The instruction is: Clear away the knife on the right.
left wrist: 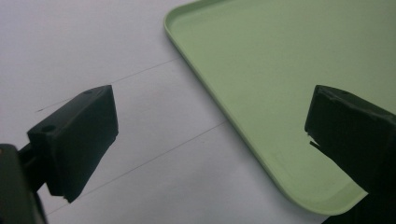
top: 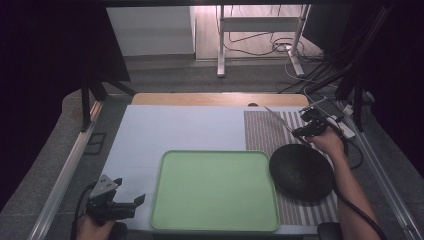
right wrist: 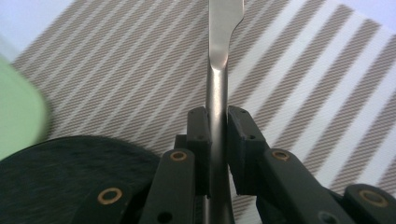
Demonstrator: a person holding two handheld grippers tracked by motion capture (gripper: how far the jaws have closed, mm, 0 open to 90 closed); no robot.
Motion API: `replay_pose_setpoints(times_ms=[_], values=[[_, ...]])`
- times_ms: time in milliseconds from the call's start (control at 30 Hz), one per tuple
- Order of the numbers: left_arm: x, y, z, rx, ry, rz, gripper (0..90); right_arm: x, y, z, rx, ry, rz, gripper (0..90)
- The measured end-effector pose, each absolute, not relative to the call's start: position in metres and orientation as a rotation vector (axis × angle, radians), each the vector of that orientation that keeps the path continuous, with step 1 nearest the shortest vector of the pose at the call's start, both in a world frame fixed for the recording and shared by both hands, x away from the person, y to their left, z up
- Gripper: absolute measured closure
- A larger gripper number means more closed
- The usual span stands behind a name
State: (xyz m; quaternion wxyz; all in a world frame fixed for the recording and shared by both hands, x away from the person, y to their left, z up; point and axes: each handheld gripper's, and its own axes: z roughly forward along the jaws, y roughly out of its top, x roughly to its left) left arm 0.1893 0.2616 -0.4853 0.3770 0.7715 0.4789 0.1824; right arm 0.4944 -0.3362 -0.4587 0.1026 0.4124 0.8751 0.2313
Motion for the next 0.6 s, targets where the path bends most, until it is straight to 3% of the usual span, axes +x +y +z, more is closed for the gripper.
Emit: replay_pose_setpoints(times_ms=[600], values=[[0.19, 0.261, -0.485, 1.978, 1.219, 0.466, 3.5, 0.419, -0.281, -0.458, 1.097, 2.665, 0.751, 79.8]])
